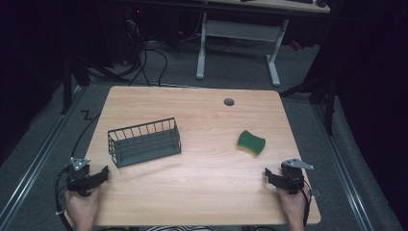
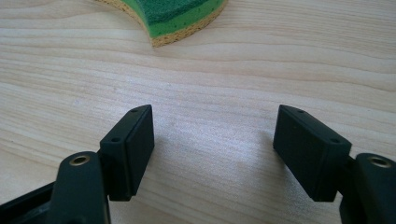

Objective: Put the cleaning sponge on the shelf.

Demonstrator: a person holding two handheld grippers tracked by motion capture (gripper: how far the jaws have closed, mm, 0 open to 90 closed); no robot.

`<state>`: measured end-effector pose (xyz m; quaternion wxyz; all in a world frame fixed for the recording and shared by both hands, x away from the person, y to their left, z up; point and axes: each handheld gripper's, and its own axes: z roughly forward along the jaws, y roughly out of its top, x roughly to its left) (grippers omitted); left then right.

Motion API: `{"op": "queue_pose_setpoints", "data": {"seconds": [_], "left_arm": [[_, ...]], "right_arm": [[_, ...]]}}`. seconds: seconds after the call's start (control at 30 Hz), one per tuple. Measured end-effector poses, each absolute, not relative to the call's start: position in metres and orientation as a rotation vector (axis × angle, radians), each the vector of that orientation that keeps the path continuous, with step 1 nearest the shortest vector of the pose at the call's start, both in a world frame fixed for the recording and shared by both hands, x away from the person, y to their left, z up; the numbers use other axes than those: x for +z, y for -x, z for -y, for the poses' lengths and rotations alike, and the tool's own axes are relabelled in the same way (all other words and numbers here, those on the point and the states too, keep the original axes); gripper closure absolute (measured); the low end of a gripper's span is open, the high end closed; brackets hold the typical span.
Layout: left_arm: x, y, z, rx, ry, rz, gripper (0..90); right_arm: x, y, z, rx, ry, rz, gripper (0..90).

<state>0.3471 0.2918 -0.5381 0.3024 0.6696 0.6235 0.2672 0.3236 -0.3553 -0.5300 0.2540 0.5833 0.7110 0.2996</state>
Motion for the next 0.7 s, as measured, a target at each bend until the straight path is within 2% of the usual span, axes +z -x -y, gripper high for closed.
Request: {"op": "queue_pose_setpoints", "data": {"seconds": [0.7], "left_arm": [[-0.5380, -0.3475, -0.2918, 0.702, -1.782, -1.639, 27.2]], "right_arm": [[-0.5298, -0.3239, 0.3558, 0.818, -1.579, -1.938, 30.9]]}}
